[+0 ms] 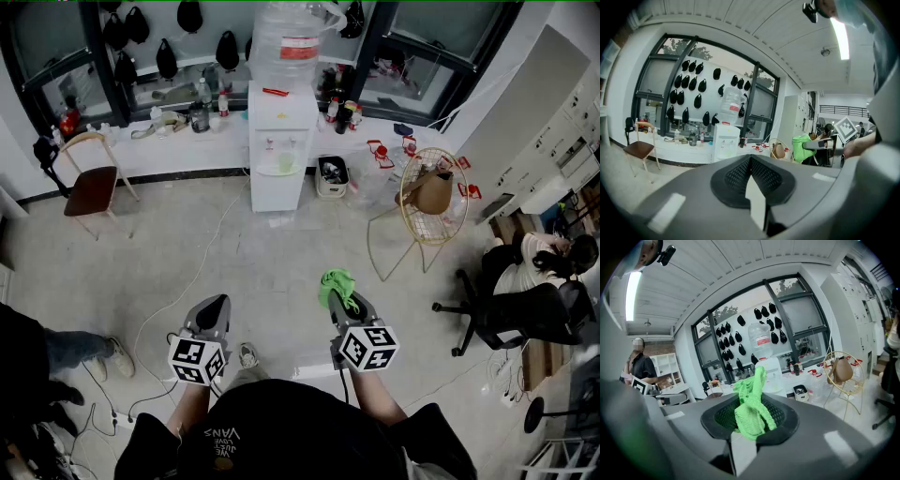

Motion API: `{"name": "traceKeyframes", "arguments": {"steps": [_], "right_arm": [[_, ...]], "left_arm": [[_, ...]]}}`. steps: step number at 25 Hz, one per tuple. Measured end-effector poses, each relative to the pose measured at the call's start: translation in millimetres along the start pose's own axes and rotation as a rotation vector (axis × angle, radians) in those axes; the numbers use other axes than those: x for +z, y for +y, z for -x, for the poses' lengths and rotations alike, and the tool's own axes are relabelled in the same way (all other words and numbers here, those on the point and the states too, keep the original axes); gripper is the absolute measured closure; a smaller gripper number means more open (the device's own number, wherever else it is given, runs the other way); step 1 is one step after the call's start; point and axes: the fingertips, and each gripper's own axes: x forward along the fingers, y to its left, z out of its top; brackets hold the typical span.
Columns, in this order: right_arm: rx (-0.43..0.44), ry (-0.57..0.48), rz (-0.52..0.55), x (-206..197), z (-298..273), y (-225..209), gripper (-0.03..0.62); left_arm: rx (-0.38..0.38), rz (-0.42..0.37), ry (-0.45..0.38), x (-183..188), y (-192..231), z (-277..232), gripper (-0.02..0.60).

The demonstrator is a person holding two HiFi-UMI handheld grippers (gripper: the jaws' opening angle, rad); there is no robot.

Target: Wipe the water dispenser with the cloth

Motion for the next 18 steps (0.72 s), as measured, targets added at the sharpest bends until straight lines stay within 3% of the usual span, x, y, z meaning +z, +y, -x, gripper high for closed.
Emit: {"name": "traceKeyframes", "arguments": {"steps": [7, 18], "right_arm": [[0.029, -0.028, 0.003, 4, -13, 14, 0.491], [-0.046, -0.059, -0.059, 9, -72, 16, 0.488]], "left_arm": [[-0.016, 0.024, -0.005, 1, 8, -6, 0.580], [-0.132, -0.075, 0.009, 22, 46, -55, 0.580]]}}
